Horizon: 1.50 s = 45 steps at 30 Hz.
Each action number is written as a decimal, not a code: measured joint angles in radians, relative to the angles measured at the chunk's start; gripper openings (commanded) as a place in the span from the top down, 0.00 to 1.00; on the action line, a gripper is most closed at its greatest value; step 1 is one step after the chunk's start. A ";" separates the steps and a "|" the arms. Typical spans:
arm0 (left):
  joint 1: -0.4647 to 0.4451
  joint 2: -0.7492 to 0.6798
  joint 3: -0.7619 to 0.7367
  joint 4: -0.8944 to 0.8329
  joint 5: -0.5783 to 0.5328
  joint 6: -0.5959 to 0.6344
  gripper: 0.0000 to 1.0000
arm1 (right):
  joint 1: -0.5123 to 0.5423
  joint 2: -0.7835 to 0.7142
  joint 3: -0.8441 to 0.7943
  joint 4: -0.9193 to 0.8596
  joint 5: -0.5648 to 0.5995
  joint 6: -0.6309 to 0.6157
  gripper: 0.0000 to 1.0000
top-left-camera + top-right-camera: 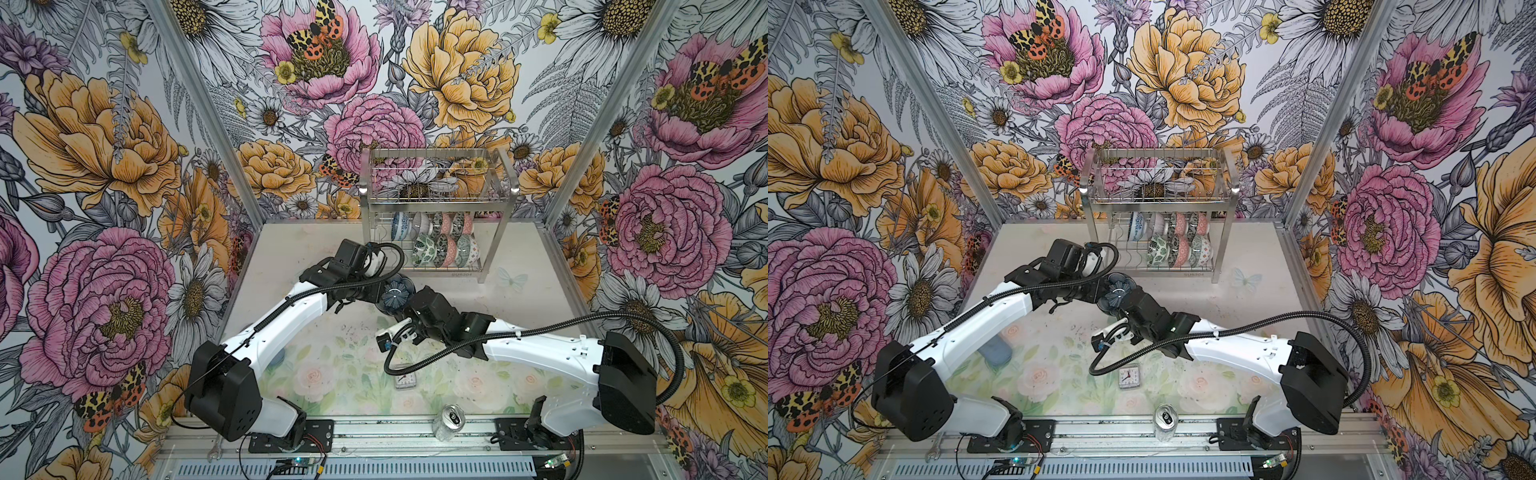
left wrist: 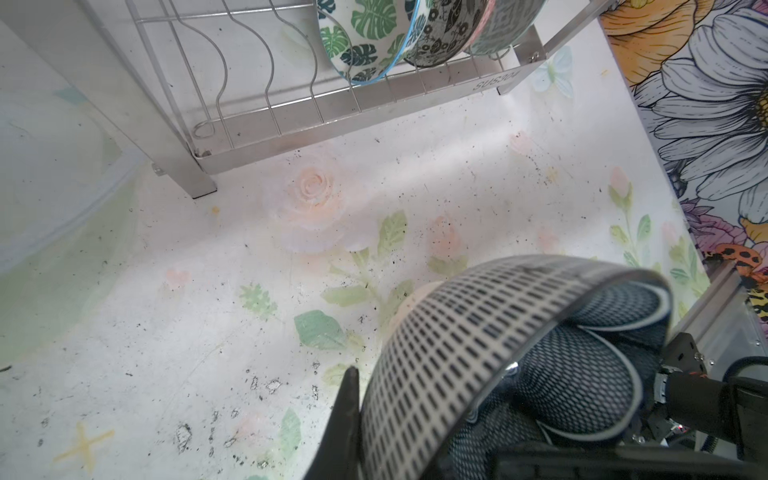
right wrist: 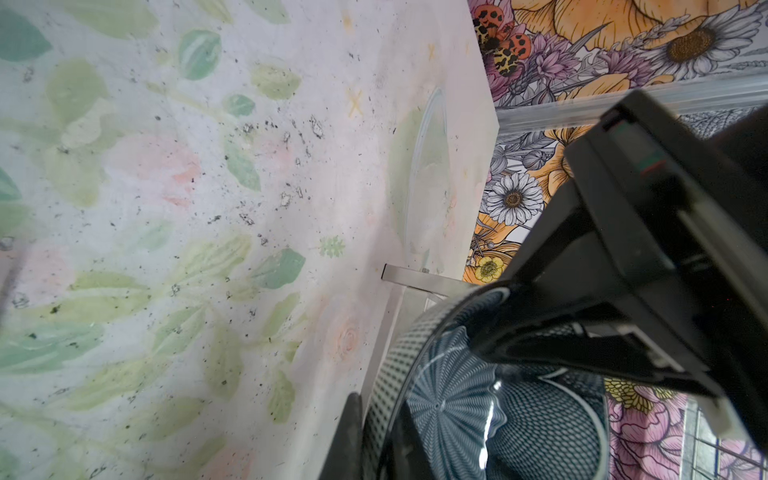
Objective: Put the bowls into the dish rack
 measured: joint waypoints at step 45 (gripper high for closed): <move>-0.031 -0.111 -0.102 0.272 -0.167 -0.134 0.37 | -0.176 0.062 0.140 0.063 0.098 1.719 1.00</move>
